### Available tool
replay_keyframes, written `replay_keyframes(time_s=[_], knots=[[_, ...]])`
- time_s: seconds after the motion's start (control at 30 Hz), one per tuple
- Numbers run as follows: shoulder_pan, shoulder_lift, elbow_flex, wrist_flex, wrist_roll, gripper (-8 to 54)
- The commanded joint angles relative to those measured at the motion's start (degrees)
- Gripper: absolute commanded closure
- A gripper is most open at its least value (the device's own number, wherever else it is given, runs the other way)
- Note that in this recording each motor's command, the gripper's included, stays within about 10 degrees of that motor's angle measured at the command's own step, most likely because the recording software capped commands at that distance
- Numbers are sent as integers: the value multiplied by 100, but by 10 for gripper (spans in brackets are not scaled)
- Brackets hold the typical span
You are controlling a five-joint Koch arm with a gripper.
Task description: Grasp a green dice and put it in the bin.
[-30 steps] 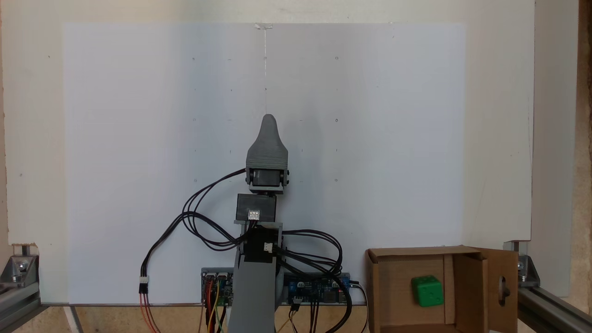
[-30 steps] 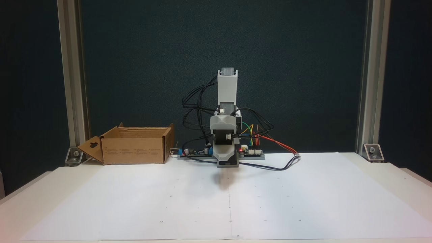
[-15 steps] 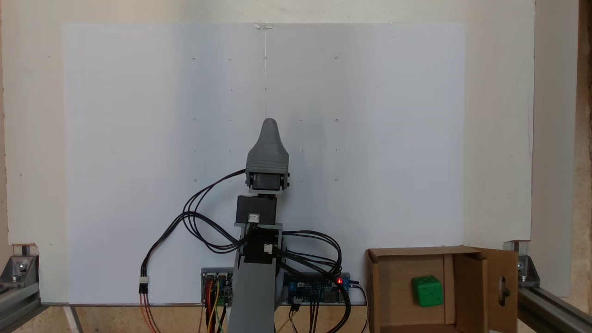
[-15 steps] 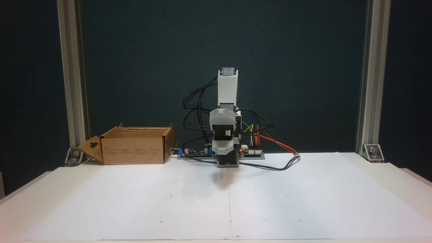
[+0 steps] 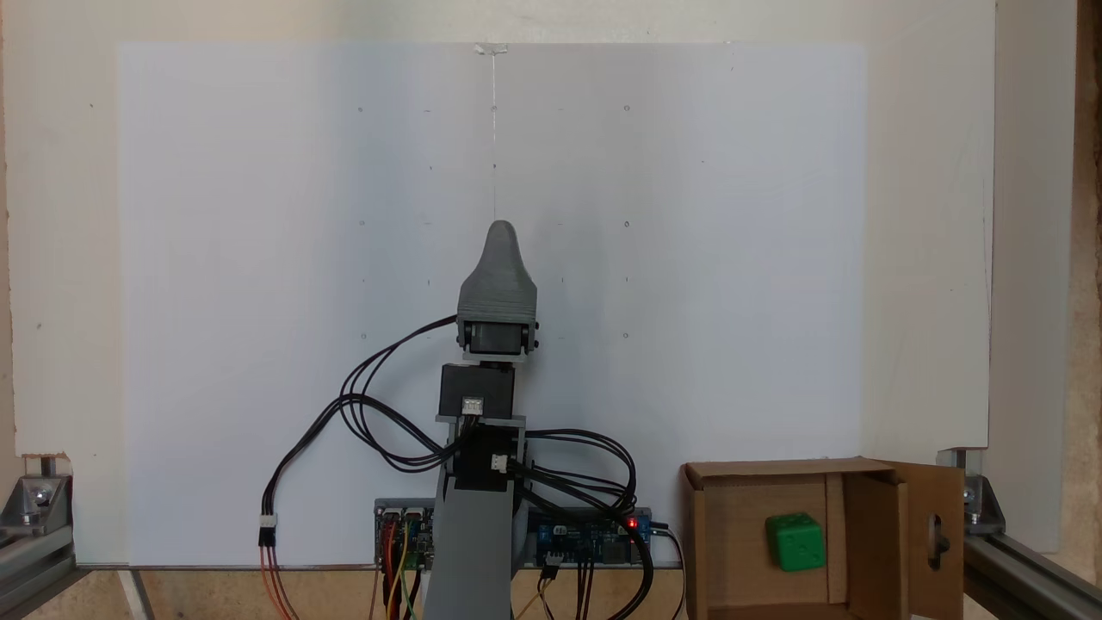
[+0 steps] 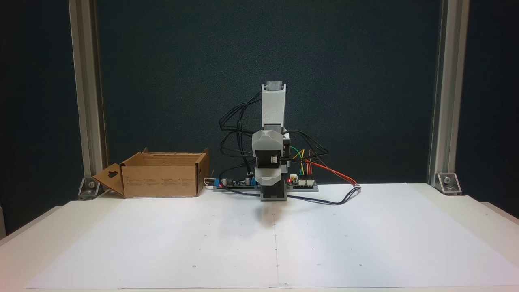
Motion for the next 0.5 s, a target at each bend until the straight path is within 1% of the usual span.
replay_keyframes(time_s=[0.0, 0.47], knots=[[-18, 606, 290, -422, 202, 8], [-35, 606, 290, -527, 202, 8]])
